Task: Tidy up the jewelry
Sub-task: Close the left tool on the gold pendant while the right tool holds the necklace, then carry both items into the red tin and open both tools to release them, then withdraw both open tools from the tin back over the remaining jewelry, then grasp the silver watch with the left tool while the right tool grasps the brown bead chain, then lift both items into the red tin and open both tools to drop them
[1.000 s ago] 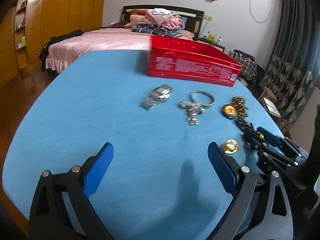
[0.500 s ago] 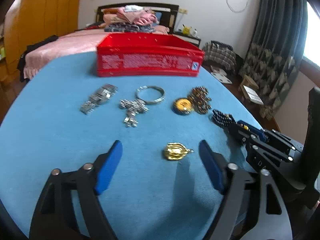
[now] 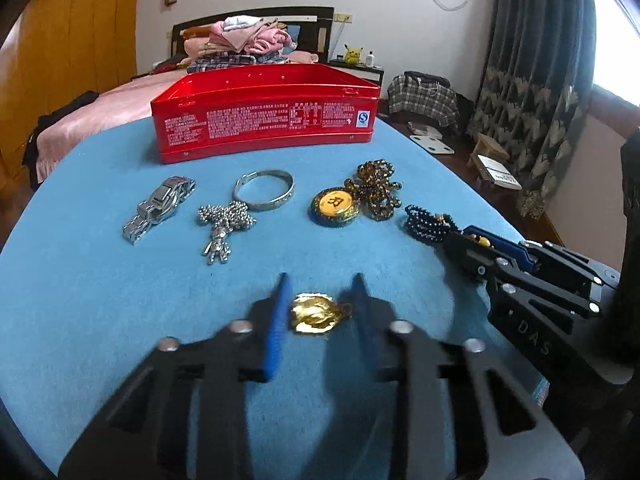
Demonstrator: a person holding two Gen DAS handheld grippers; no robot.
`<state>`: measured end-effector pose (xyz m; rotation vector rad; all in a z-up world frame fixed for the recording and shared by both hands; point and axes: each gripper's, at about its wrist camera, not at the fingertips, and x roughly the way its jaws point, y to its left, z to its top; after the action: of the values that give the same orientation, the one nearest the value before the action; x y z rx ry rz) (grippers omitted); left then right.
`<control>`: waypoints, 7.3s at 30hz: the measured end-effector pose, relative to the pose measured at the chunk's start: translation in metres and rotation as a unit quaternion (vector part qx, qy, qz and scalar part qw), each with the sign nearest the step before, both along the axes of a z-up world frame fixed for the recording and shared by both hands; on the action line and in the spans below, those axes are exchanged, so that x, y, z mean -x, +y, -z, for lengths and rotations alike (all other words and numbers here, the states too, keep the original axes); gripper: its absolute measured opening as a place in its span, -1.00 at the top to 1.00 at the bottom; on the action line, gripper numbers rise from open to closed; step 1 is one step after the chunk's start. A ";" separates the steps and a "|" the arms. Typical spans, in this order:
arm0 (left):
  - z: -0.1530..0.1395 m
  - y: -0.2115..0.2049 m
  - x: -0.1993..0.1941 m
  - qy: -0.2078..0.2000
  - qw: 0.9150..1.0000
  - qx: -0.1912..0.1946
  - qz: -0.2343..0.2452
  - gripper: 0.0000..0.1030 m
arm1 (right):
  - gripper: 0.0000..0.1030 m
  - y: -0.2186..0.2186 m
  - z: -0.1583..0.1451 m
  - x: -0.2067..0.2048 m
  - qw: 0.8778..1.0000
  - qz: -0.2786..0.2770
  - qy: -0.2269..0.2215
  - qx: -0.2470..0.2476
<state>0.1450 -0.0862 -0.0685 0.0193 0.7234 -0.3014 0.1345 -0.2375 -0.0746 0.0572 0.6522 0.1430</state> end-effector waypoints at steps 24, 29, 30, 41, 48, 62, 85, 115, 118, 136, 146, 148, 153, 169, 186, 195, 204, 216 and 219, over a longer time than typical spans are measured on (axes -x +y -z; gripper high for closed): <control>0.005 0.030 0.022 -0.032 0.996 0.013 -0.086 0.44 | 0.47 0.009 0.006 0.000 1.000 -0.016 -0.018 0.009; 0.004 0.034 0.022 -0.040 0.995 0.023 -0.085 0.45 | 0.70 0.015 0.004 0.002 0.999 -0.033 -0.020 0.029; 0.003 0.036 0.022 -0.039 0.995 0.030 -0.085 0.45 | 0.70 0.016 0.003 0.002 0.999 -0.041 -0.018 0.024; -0.027 0.054 0.019 -0.075 0.990 0.058 -0.104 0.46 | 0.75 0.020 -0.021 0.006 0.998 -0.056 -0.038 0.013; -0.044 0.058 0.003 -0.088 0.987 0.068 -0.112 0.46 | 0.75 0.017 -0.044 -0.006 0.997 -0.054 -0.056 -0.002; -0.097 0.062 -0.068 -0.131 0.979 0.096 -0.121 0.45 | 0.75 0.021 -0.098 -0.086 0.993 -0.049 -0.104 -0.038; -0.085 0.070 -0.195 -0.071 0.988 0.080 -0.107 -0.05 | 0.15 0.025 -0.078 -0.208 0.996 -0.043 -0.052 -0.058; -0.039 0.121 -0.056 0.010 0.990 0.041 -0.138 -0.77 | -0.88 -0.029 -0.049 -0.060 0.996 0.059 -0.017 -0.060; -0.033 0.118 -0.056 0.022 0.990 0.034 -0.138 -0.77 | -0.88 -0.027 -0.044 -0.057 0.997 0.056 -0.014 -0.051; -0.018 0.120 -0.096 0.087 0.986 0.030 -0.136 -0.76 | -0.88 -0.022 -0.037 -0.056 0.998 0.046 -0.008 -0.039; -0.015 0.102 -0.106 0.092 0.990 -0.010 -0.110 -0.32 | -0.88 -0.019 -0.034 -0.060 0.999 0.040 -0.005 -0.036; -0.015 0.096 -0.106 0.091 0.990 -0.021 -0.101 -0.21 | -0.88 -0.018 -0.033 -0.062 0.999 0.035 -0.002 -0.035; -0.017 0.094 -0.106 0.089 0.990 -0.038 -0.105 0.43 | -0.88 -0.012 -0.031 -0.065 0.999 0.019 0.009 -0.039; -0.020 0.110 -0.084 0.083 0.978 0.002 -0.194 0.43 | -0.31 0.002 -0.022 -0.087 0.998 -0.004 0.062 -0.028; -0.016 0.102 -0.084 0.085 0.980 -0.012 -0.178 0.27 | 0.20 0.019 -0.013 -0.110 0.991 -0.041 0.116 -0.047; -0.015 0.096 -0.087 0.087 0.983 -0.015 -0.163 0.02 | 0.17 0.015 -0.013 -0.095 0.991 -0.021 0.119 -0.051; -0.016 0.101 -0.086 0.085 0.981 -0.009 -0.175 0.31 | 0.50 0.021 -0.011 -0.107 0.989 -0.056 0.119 -0.068; -0.020 0.111 -0.077 0.081 0.981 0.042 -0.169 0.43 | 0.56 0.016 -0.042 -0.096 0.988 -0.095 0.074 -0.093; -0.023 0.111 -0.077 0.078 0.982 0.051 -0.166 0.43 | 0.56 0.015 -0.057 -0.094 0.989 -0.097 0.057 -0.091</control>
<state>0.2217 0.0246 -0.0452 -0.2225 0.8525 -0.0203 0.2282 -0.2226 -0.0173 0.1785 0.7575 0.3894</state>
